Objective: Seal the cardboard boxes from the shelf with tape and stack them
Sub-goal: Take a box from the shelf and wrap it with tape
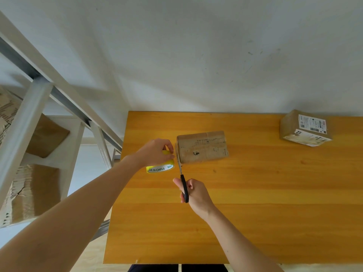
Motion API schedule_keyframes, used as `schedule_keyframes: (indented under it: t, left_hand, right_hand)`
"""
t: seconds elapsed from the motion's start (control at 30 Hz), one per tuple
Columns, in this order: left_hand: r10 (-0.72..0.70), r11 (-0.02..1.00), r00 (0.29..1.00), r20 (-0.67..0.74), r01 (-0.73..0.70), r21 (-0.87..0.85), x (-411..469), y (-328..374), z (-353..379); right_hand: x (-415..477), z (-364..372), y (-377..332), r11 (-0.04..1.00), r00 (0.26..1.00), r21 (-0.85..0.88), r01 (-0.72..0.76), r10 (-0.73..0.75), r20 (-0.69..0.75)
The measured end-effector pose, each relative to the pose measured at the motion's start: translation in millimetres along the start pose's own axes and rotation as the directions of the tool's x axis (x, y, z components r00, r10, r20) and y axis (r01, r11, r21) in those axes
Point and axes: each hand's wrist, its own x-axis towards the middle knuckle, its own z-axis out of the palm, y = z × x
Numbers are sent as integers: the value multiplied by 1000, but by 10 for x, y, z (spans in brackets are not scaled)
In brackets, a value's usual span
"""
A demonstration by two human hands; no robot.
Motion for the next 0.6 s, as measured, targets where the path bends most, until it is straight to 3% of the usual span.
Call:
schedule_keyframes:
  t: [0.23, 0.47, 0.6]
  left_hand:
    - [12, 999, 1000, 20, -11, -42, 24, 20, -9]
    - [50, 998, 997, 62, -47, -43, 48, -11, -42]
    - [39, 997, 994, 98, -45, 64, -4, -129, -28]
  right_hand:
    - [10, -32, -14, 999, 997, -37, 27, -30, -68]
    - [7, -17, -23, 998, 999, -54, 14, -16, -46]
    - [7, -34, 5, 999, 999, 5, -37, 37, -16]
